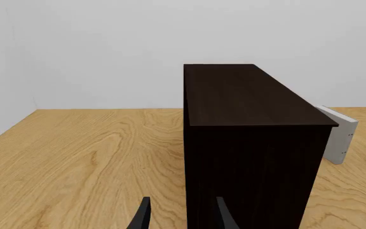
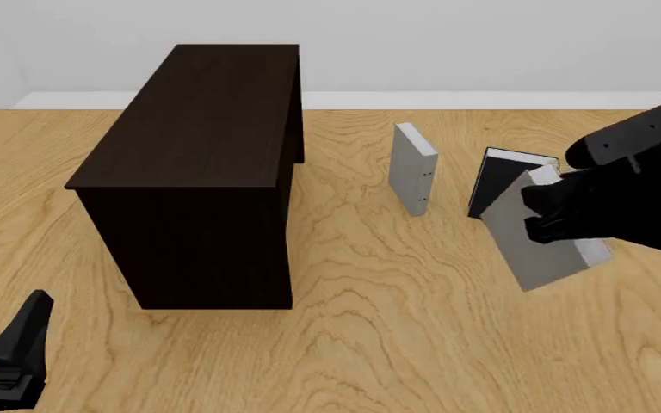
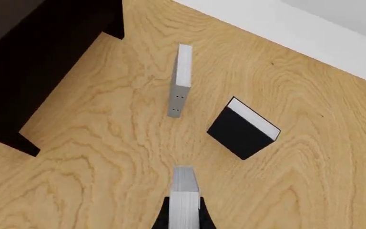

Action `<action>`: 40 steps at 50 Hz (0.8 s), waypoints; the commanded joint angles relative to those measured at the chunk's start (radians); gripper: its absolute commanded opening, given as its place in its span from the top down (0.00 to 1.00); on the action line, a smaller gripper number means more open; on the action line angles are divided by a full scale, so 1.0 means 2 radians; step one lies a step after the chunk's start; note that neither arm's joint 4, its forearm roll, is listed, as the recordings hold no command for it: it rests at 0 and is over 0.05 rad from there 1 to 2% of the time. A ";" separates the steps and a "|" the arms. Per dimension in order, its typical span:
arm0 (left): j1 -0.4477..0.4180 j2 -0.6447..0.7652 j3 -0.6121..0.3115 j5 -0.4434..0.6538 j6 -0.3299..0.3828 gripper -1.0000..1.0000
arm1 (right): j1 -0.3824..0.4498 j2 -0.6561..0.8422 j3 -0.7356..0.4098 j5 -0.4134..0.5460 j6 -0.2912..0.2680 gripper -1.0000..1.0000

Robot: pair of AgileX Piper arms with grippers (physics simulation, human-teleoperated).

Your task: Pick up the book on the right and place it under the cabinet shelf.

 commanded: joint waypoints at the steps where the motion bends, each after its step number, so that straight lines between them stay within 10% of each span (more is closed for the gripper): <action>1: 0.000 0.000 0.000 0.000 0.000 0.00 | 0.039 -0.020 0.010 -0.029 0.088 1.00; 40: 0.000 0.000 0.000 0.000 0.000 0.00 | 0.129 0.064 0.071 -0.262 0.340 1.00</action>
